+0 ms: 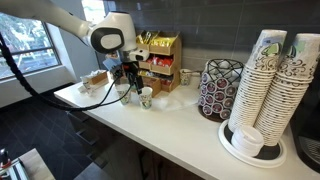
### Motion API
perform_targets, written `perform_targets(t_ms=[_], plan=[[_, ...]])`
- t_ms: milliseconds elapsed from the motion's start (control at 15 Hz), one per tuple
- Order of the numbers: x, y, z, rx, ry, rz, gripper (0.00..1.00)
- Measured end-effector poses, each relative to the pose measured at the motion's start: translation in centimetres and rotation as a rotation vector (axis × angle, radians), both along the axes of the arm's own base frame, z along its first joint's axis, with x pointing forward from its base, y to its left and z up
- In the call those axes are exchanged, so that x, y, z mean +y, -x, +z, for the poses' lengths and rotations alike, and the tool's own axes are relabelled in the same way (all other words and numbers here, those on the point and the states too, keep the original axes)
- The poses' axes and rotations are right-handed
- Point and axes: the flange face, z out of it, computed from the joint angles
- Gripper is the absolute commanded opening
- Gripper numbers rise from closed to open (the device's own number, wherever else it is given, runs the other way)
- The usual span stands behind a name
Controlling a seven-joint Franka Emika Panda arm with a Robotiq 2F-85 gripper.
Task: Swap the cups in the stack
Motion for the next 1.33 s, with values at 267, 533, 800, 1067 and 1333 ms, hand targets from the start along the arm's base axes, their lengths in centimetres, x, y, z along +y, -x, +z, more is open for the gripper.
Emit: perform_targets(t_ms=[267,533,800,1067,1333], plan=[[-0.9,-0.5,-1.3,-0.038,-0.005,-0.142,1.0],[-1.6,-1.1,-2.6,-0.062,-0.011,-0.265,1.0],[-2.3,-1.5,-3.5,-0.073,-0.015,-0.345,0.58],[-2.6,-1.6,-4.0,-0.08,-0.018,-0.385,0.27],[-2.7,-1.6,-3.9,-0.081,-0.019,-0.392,0.02]])
